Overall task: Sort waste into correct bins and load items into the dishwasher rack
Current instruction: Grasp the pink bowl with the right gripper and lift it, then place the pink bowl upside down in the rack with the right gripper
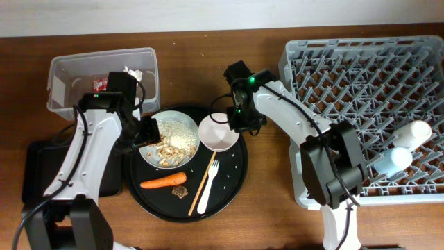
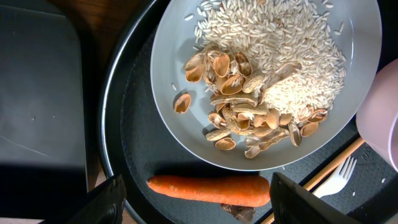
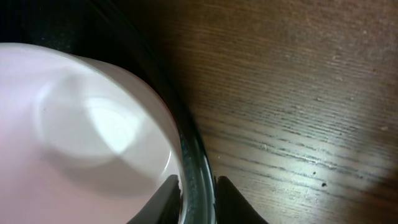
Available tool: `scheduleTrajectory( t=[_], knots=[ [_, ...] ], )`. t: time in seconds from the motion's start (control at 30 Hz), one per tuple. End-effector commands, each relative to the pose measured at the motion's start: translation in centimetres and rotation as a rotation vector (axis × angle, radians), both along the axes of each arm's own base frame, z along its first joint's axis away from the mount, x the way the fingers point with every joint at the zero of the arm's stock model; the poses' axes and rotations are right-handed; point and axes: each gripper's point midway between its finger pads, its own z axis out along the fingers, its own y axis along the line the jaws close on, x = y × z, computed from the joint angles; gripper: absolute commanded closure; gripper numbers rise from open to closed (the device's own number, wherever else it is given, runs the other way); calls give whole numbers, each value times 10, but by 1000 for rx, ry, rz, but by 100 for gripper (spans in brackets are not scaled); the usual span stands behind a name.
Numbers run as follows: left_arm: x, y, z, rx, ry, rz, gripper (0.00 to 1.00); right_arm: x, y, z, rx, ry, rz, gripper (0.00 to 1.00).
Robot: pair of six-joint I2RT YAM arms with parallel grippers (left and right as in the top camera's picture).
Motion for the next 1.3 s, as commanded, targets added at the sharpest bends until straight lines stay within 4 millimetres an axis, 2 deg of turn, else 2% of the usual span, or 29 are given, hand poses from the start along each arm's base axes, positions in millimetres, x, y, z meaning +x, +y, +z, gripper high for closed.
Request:
scheduleTrajectory(
  t=[0.0, 0.13, 0.3, 0.43, 0.47, 0.53, 0.6, 0.67, 0.73, 0.77, 0.8, 0.83, 0.9, 0.93, 0.97, 1.0, 1.03, 1.1, 1.2, 1.23, 1.27],
  knots=[
    [3, 3, 8, 9, -31, 15, 27, -8, 4, -8, -12, 29, 0, 81],
    [3, 3, 8, 9, -31, 15, 26, -14, 12, -9, -15, 31, 24, 80],
    [3, 3, 8, 9, -31, 15, 26, -14, 13, -9, -14, 32, 26, 83],
    [3, 3, 8, 9, -31, 15, 26, -14, 13, -9, -15, 31, 26, 96],
    [3, 3, 8, 9, -31, 15, 26, -12, 11, -9, -17, 28, 22, 96],
    [3, 3, 8, 9, -30, 15, 26, -6, 6, 1, -9, 12, 4, 96],
    [3, 3, 8, 9, -31, 15, 26, 9, -10, 29, -25, -44, -32, 96],
    [3, 3, 8, 9, -31, 15, 26, 37, -59, 105, -116, -218, -122, 96],
    [3, 3, 8, 9, -31, 15, 26, 47, -96, 159, -177, -345, -168, 96],
    [3, 3, 8, 9, -31, 15, 26, 52, -120, 189, -218, -424, -198, 96],
    [3, 3, 8, 9, -31, 15, 26, 55, -154, 220, -285, -514, -256, 96],
    [3, 3, 8, 9, -31, 15, 26, 56, -185, 239, -359, -572, -327, 96],
    [3, 3, 8, 9, -31, 15, 26, 55, -250, 264, -523, -644, -474, 96],
    [3, 3, 8, 9, -31, 15, 26, 49, -295, 275, -674, -654, -552, 96],
    [3, 3, 8, 9, -31, 15, 26, 47, -315, 279, -743, -659, -600, 96],
    [3, 3, 8, 9, -31, 15, 26, 44, -346, 284, -848, -665, -676, 96],
    [3, 3, 8, 9, -32, 15, 26, 43, -360, 285, -889, -668, -728, 96],
    [4, 3, 9, 9, -35, 15, 26, 43, -403, 276, -998, -663, -877, 96],
    [5, 3, 9, 8, -39, 15, 26, 49, -441, 255, -1154, -618, -938, 96],
    [5, 3, 9, 8, -41, 15, 26, 52, -447, 247, -1180, -605, -945, 96],
    [6, 3, 9, 8, -43, 15, 26, 57, -456, 231, -1200, -582, -948, 96]
  ],
)
